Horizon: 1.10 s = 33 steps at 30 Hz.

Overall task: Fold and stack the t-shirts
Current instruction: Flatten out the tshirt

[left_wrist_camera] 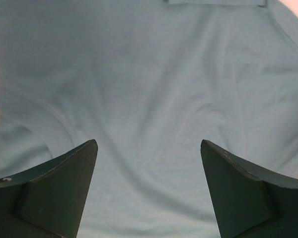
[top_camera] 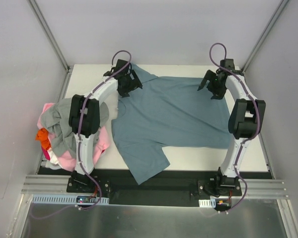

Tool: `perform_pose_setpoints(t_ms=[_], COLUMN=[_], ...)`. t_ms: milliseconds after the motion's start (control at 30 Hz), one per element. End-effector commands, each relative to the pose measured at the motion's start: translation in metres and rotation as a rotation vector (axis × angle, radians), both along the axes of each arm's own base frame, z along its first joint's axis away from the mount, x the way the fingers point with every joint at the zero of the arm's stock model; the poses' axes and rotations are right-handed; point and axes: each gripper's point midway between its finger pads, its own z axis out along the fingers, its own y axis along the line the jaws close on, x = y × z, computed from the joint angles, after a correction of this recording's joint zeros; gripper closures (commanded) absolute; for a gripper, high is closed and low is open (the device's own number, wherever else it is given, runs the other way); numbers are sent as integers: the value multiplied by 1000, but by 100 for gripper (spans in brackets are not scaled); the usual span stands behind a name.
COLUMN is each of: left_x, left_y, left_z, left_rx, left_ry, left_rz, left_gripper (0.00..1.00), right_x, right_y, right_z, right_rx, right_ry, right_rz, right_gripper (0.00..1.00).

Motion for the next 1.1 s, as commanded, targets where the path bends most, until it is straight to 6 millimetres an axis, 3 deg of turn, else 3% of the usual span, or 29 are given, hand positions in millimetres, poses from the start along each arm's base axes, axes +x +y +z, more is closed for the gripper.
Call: perform_pose_setpoints(t_ms=[0,67,133,233,267,333,400,433,467,533,600,633,667,833,933,967,1033,1067], left_x=[31,43,51,72,87,104,126,138,145,161,172,177,182,178,170,166,156,148], left_y=[-4,-6,0,7,7,13,14,22,22,34,39,40,45,44,43,44,43,44], left_z=[-3,-2,4,24,37,49,59,74,64,75,60,66,53,62,81,97,98,116], left_rx=[6,-5,12,23,18,8,-23,-42,-62,-84,-120,-152,-182,-220,-223,-213,-195,-173], left_ry=[-17,-31,-59,-148,-209,-261,-322,-362,-349,-389,-367,-379,-349,-341,-360,-387,-381,-413], left_rz=[34,38,62,79,72,85,88,106,110,147,190,201,231,227,199,182,150,117], left_gripper=[15,15,14,12,12,11,11,10,10,9,8,8,8,7,6,6,7,7], right_x=[17,25,38,66,76,102,122,127,131,140,145,150,151,153,152,150,137,130], right_y=[-6,-4,3,-4,-6,-12,-14,-16,-20,-25,-33,-38,-38,-63,-63,-59,-53,-55], right_z=[-20,-21,-8,20,21,45,54,56,58,68,66,65,64,67,74,80,75,75], right_rx=[80,104,130,113,112,115,141,154,162,151,114,109,120,140,213,224,192,155], right_ry=[5,-12,-94,-218,-235,-326,-368,-375,-381,-437,-466,-479,-475,-470,-479,-484,-433,-416], right_rz=[-26,-7,40,20,8,-16,-22,-36,-65,-89,-118,-122,-107,-150,-167,-152,-131,-129], right_gripper=[4,4,4,4,4,4,4,4,4,4,4,4,4,4,4,4,4,4])
